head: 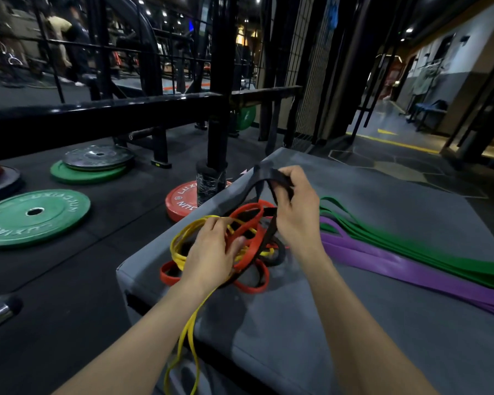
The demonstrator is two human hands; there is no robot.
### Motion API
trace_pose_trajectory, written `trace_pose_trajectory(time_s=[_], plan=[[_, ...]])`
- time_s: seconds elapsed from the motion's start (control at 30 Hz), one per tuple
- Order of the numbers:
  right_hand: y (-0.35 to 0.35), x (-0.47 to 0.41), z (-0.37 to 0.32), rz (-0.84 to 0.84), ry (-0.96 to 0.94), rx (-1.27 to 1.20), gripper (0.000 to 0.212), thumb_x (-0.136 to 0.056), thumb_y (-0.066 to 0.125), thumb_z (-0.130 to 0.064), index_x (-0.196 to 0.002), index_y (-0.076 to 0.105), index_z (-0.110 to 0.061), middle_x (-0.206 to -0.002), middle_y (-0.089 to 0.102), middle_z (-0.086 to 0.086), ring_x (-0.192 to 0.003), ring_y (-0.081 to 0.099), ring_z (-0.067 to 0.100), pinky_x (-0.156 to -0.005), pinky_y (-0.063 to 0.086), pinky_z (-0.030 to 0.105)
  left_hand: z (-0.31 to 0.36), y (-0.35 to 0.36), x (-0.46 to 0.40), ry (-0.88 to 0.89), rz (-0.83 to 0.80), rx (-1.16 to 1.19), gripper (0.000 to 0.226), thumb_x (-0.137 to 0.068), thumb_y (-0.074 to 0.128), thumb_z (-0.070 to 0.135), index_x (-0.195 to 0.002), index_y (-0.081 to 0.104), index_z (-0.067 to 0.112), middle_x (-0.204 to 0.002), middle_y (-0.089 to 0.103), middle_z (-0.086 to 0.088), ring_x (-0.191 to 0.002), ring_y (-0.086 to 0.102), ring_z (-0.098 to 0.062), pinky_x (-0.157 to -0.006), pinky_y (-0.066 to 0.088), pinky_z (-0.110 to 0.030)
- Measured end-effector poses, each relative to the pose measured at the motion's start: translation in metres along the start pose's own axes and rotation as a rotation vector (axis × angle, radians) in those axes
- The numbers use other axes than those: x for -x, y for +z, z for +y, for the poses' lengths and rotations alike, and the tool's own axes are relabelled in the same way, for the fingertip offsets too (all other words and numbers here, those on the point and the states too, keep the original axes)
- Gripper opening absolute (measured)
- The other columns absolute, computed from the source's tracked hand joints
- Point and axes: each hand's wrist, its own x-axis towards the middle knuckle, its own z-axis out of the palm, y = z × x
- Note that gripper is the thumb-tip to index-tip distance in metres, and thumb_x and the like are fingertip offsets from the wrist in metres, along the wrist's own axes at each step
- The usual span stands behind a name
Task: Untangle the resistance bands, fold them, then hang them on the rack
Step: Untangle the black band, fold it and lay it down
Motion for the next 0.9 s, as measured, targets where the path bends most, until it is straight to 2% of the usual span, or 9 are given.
trace_pose_trajectory(time_s=[0.13,0.2,0.3,0.37,0.4,0.5,0.6,0.77,0.9], plan=[[-0.007,0.001,-0.007,-0.137,0.122,-0.019,0.007,-0.096,0.045,-0.016,-0.089,0.046,-0.017,-0.065,0.051,-0.004,-0.062,0.050,0.018,-0.060,0.043,0.036,0.010,-0.011,-0.001,-0.048,0.139,0.056,0.028,-0.094,0.047,0.034,-0.116,0.055,0.018,-0.113,0.049,0.005,-0.105,0.054,-0.015,-0.080,0.038,-0.024],[-0.010,0.003,-0.003,-0.197,0.193,0.030,0.010,-0.096,0.048,-0.019,-0.086,0.048,-0.016,-0.064,0.051,-0.004,-0.063,0.051,0.019,-0.062,0.044,0.038,0.018,-0.015,0.001,-0.045,0.169,0.176,0.025,-0.094,0.045,0.040,-0.105,0.059,0.021,-0.100,0.052,0.007,-0.096,0.057,-0.014,-0.077,0.040,-0.025],[-0.018,0.009,0.002,-0.181,0.322,0.058,0.017,-0.091,0.056,-0.024,-0.078,0.050,-0.016,-0.063,0.053,0.000,-0.063,0.053,0.020,-0.064,0.044,0.034,0.032,-0.014,0.012,0.064,-0.001,0.287,0.046,-0.081,0.044,0.063,-0.102,0.057,0.024,-0.097,0.056,0.007,-0.096,0.056,-0.011,-0.082,0.044,-0.029],[-0.023,0.013,0.001,-0.139,0.457,-0.131,0.018,-0.089,0.059,-0.023,-0.075,0.051,-0.014,-0.056,0.052,0.002,-0.054,0.050,0.018,-0.059,0.043,0.033,0.044,-0.008,0.022,0.138,-0.207,0.154,0.060,-0.070,0.055,0.068,-0.110,0.054,0.023,-0.105,0.054,0.007,-0.101,0.053,-0.010,-0.088,0.043,-0.029],[-0.025,0.015,0.000,-0.127,0.512,-0.243,0.019,-0.089,0.060,-0.022,-0.074,0.051,-0.014,-0.050,0.051,0.001,-0.050,0.048,0.018,-0.057,0.042,0.032,0.049,-0.005,0.026,0.183,-0.251,0.017,0.061,-0.068,0.062,0.064,-0.112,0.053,0.022,-0.108,0.054,0.006,-0.104,0.051,-0.011,-0.090,0.042,-0.030],[-0.034,0.021,-0.004,-0.129,0.531,-0.431,0.020,-0.086,0.064,-0.015,-0.072,0.051,-0.013,-0.047,0.050,0.000,-0.044,0.046,0.013,-0.052,0.042,0.028,0.053,-0.007,0.027,0.256,-0.088,-0.240,0.032,-0.077,0.064,0.037,-0.105,0.057,0.022,-0.109,0.056,0.003,-0.107,0.054,-0.021,-0.083,0.043,-0.034],[-0.040,0.029,-0.008,-0.109,0.498,-0.478,0.016,-0.080,0.071,-0.014,-0.077,0.055,-0.011,-0.060,0.057,0.003,-0.047,0.053,0.012,-0.047,0.046,0.024,0.043,-0.020,0.022,0.129,0.008,-0.138,0.024,-0.073,0.068,0.023,-0.096,0.061,0.021,-0.105,0.054,0.003,-0.102,0.055,-0.022,-0.080,0.044,-0.035],[-0.041,0.027,-0.009,0.077,0.374,-0.489,0.021,-0.084,0.067,-0.028,-0.078,0.052,-0.014,-0.057,0.047,-0.002,-0.053,0.046,0.016,-0.060,0.043,0.037,0.024,-0.044,0.023,0.005,0.149,-0.166,0.032,-0.065,0.077,0.028,-0.095,0.064,0.025,-0.106,0.052,0.008,-0.101,0.052,-0.016,-0.080,0.042,-0.029],[-0.040,0.025,-0.021,0.189,0.239,-0.534,0.018,-0.091,0.057,-0.026,-0.083,0.050,-0.012,-0.051,0.048,-0.009,-0.051,0.045,0.011,-0.057,0.040,0.032,0.014,-0.062,0.022,-0.145,0.264,-0.184,0.030,-0.068,0.075,0.040,-0.093,0.064,0.029,-0.105,0.052,0.007,-0.103,0.051,-0.017,-0.082,0.042,-0.034]])
